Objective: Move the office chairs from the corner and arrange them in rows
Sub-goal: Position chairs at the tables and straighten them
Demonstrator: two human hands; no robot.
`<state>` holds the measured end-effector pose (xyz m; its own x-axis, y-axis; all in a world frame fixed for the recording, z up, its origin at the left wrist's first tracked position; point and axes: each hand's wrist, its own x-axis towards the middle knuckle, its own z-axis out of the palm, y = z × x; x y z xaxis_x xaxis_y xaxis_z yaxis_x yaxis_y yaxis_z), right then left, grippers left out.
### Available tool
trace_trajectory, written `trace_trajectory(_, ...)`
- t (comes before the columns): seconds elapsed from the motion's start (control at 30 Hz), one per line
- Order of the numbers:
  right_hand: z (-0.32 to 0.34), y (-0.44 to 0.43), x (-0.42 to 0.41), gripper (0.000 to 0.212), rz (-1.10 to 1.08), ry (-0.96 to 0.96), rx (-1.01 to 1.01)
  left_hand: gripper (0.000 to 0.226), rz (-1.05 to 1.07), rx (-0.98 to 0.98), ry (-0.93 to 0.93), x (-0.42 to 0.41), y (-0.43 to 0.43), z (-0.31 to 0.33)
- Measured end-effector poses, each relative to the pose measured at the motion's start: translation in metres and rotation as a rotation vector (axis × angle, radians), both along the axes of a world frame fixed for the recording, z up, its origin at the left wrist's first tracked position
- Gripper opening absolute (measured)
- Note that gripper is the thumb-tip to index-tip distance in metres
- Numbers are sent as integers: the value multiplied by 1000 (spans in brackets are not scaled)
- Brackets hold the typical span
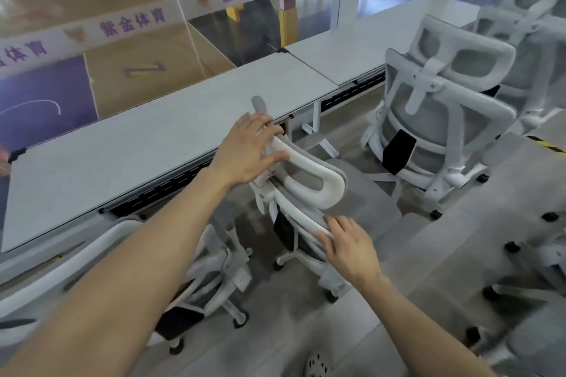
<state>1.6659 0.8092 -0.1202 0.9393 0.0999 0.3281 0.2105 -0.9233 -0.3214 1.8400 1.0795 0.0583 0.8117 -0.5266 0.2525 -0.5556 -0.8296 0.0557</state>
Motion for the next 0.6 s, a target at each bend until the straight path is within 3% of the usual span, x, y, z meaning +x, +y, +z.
trace_trajectory(0.1, -4, -18, -1, 49, 23, -22, -54, 74, -17, -43, -123, -7, -7, -8)
trace_trajectory(0.23, -2, -46, -21, 43, -68, -29, -68, 75, -41, -14, -245, -21, -31, -6)
trace_trajectory(0.4, 16, -79, -42, 60, -233, 36, -73, 69, -145, -168, -183, -23, -51, -6)
trace_trajectory(0.5, 21, -83, -45, 76, -298, 57, -111, 79, -153, -190, -126, -15, -46, -13)
trace_trajectory(0.6, 23, -79, -36, 79, -300, 2, -151, 86, -102, -217, -206, -23, -51, -24)
